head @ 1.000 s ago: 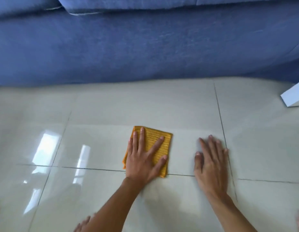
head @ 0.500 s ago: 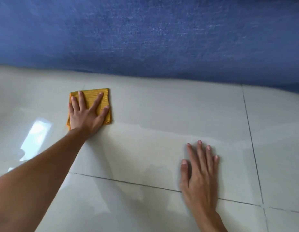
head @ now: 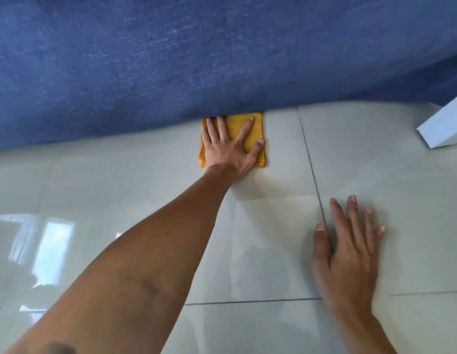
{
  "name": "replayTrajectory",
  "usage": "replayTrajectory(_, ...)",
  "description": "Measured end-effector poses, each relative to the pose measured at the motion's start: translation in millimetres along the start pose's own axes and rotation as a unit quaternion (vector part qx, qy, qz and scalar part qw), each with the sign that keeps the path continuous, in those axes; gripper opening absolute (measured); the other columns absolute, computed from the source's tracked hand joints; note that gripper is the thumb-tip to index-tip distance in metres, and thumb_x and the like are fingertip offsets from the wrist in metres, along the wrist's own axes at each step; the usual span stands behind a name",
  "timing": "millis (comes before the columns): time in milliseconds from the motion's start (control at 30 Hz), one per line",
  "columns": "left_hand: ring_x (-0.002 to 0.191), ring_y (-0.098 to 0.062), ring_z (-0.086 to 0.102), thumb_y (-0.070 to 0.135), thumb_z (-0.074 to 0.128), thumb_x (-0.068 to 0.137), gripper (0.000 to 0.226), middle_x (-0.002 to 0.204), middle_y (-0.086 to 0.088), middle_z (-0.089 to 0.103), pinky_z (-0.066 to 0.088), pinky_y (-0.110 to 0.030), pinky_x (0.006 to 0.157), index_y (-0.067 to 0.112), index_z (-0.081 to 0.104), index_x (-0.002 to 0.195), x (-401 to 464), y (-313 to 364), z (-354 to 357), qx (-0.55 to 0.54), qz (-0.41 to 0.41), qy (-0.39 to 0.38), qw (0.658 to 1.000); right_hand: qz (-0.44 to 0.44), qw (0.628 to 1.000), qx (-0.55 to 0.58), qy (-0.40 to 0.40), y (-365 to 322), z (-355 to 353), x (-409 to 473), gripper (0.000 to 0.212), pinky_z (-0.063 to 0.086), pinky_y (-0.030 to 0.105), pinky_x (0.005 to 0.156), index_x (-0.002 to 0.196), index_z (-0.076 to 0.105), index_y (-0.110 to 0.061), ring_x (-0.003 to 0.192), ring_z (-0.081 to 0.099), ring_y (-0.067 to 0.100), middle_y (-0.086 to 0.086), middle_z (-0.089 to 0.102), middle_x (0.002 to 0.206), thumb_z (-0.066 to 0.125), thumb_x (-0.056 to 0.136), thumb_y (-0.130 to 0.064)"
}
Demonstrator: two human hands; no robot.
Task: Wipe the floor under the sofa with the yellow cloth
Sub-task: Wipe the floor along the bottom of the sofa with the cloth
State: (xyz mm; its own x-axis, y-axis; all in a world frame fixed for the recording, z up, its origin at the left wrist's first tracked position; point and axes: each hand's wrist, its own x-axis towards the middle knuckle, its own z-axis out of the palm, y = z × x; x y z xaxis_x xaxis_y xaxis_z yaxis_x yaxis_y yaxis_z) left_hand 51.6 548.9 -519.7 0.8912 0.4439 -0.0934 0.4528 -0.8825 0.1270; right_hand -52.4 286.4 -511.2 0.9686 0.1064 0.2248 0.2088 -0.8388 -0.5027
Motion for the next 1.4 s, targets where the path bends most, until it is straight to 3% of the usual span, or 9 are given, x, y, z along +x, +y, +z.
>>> replayTrajectory(167,0.149,-0.045,-0.01,0.077,0.01,0.087,0.071,0.165,-0.02,-0.006,-0.008,-0.058,0.119,0.052,0.007,0.153,9,142,17,0.01,0.102,-0.023,0.994,0.14,0.985,-0.09,0.041,101,-50,33,0.057,0.013,0.06,0.121,0.145,0.048,-0.01,0.147,0.029,0.039,0.017,0.039,0.156,0.041,0.092,-0.031)
replayTrajectory(300,0.149,-0.046,-0.011,0.077,0.012,0.087,0.07,0.165,-0.019,-0.009,-0.008,-0.059,0.118,0.053,0.007,0.152,-11,234,31,0.022,0.191,-0.041,0.98,0.158,0.977,-0.14,0.028,129,-56,26,0.056,0.014,0.059,0.121,0.144,0.049,-0.008,0.146,0.033,0.04,0.019,0.041,0.155,0.039,0.093,-0.031)
replayTrajectory(467,0.149,-0.046,-0.01,0.075,0.018,0.088,0.068,0.165,-0.021,-0.005,-0.009,-0.058,0.118,0.053,0.012,0.152,-62,258,39,0.025,0.274,-0.044,0.961,0.157,0.978,-0.13,0.052,130,-54,26,0.051,0.015,0.059,0.121,0.142,0.052,-0.009,0.145,0.035,0.039,0.018,0.044,0.153,0.041,0.095,-0.027)
replayTrajectory(600,0.15,-0.044,-0.006,0.076,0.023,0.088,0.067,0.165,-0.02,-0.001,-0.004,-0.056,0.12,0.055,0.017,0.151,-119,210,41,-0.012,0.292,-0.023,0.956,0.163,0.977,-0.133,0.039,125,-59,25,0.051,0.012,0.059,0.122,0.143,0.05,-0.008,0.147,0.032,0.039,0.018,0.041,0.154,0.039,0.096,-0.026)
replayTrajectory(767,0.151,-0.042,-0.003,0.077,0.029,0.088,0.066,0.166,-0.019,0.005,0.009,-0.057,0.121,0.055,0.021,0.15,-186,120,38,-0.039,0.239,0.006,0.97,0.171,0.978,-0.117,-0.01,106,-64,27,0.058,0.01,0.061,0.121,0.147,0.044,-0.008,0.15,0.023,0.037,0.018,0.034,0.159,0.031,0.094,-0.029)
replayTrajectory(1000,0.153,-0.037,-0.002,0.077,0.032,0.089,0.066,0.166,-0.015,0.005,0.014,-0.056,0.12,0.056,0.019,0.15,-232,-44,15,-0.016,0.072,0.019,0.997,0.013,0.995,-0.069,-0.068,-13,-14,-19,0.057,0.017,0.057,0.122,0.143,0.05,-0.009,0.147,0.032,0.034,0.015,0.043,0.155,0.03,0.095,-0.032)
replayTrajectory(1167,0.153,-0.035,-0.002,0.077,0.025,0.089,0.066,0.167,-0.013,0.002,0.01,-0.052,0.123,0.056,0.014,0.151,-245,-164,-5,-0.003,-0.054,0.01,0.998,-0.081,0.99,-0.053,-0.106,-95,35,-47,0.056,0.02,0.056,0.121,0.143,0.05,-0.011,0.147,0.033,0.032,0.012,0.042,0.155,0.03,0.096,-0.034)
replayTrajectory(1400,0.152,-0.037,-0.001,0.081,0.013,0.083,0.07,0.166,-0.015,0.001,0.003,-0.052,0.123,0.059,0.009,0.15,-212,-307,-28,0.0,-0.206,0.014,0.978,-0.115,0.979,-0.109,-0.131,-121,68,-60,0.056,0.016,0.055,0.122,0.146,0.047,-0.015,0.149,0.03,0.03,0.01,0.037,0.158,0.032,0.097,-0.037)
